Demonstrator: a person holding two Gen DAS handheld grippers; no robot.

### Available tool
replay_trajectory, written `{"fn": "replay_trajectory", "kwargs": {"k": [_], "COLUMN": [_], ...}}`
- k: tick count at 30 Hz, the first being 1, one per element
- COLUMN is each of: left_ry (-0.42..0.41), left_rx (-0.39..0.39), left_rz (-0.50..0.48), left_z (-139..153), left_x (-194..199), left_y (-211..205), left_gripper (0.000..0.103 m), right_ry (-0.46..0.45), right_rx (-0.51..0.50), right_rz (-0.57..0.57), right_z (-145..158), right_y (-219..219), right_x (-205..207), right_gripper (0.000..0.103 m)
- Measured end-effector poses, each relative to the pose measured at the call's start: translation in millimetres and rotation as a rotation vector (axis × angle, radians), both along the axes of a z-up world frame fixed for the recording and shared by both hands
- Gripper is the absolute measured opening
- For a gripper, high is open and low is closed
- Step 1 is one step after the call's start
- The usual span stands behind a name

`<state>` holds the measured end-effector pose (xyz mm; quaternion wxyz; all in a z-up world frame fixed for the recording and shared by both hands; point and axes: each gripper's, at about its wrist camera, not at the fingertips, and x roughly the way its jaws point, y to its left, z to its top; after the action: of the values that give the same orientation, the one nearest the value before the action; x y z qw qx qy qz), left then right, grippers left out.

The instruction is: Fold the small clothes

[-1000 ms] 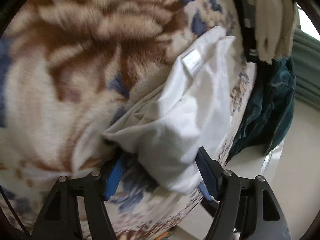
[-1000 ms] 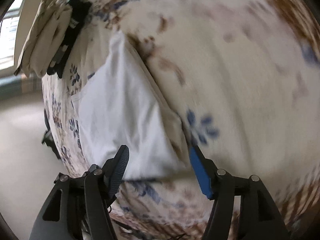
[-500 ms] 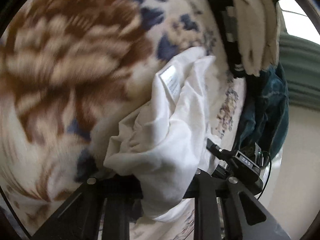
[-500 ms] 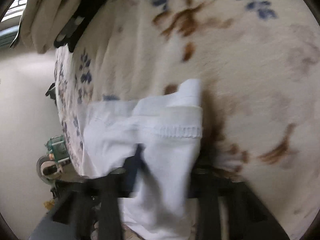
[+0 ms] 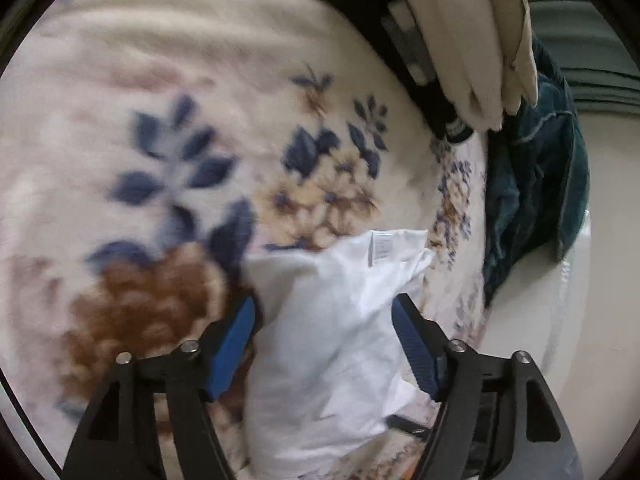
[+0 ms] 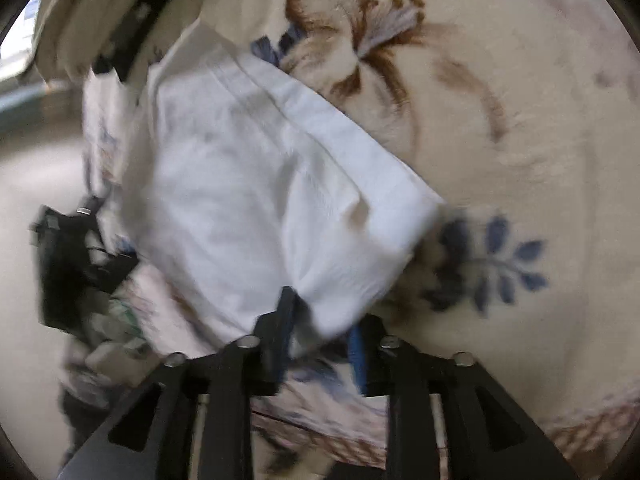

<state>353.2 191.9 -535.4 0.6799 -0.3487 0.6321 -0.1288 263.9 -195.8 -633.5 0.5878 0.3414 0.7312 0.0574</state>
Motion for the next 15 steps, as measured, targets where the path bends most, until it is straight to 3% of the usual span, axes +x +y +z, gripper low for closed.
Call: {"fn": "replay_trajectory", "kwargs": {"k": [3, 7, 11, 15], "left_ry": [0.022, 0.083, 0.089, 0.070], "left_rx": [0.042, 0.126, 0.095, 0.069], "left_rz": [0.014, 0.075, 0.205, 0.212], "left_z": [-8, -44, -59, -50], "left_x": [-15, 6, 25, 26], "left_y": [1, -4, 13, 18], "left_gripper": [0.070, 0.070, 0.070, 0.070], "right_ry": [-0.062, -0.139, -0.194, -0.257], "right_rx": [-0.027, -0.110, -0.184, -0.214], "right_rz": [-0.021, 0.039, 0.127, 0.227], "right_z": [24, 45, 51, 55], "right_y": [-17, -30, -28, -10], "right_x": [8, 45, 103, 163], "right_gripper": [0.049, 0.051, 0.051, 0.051]}}
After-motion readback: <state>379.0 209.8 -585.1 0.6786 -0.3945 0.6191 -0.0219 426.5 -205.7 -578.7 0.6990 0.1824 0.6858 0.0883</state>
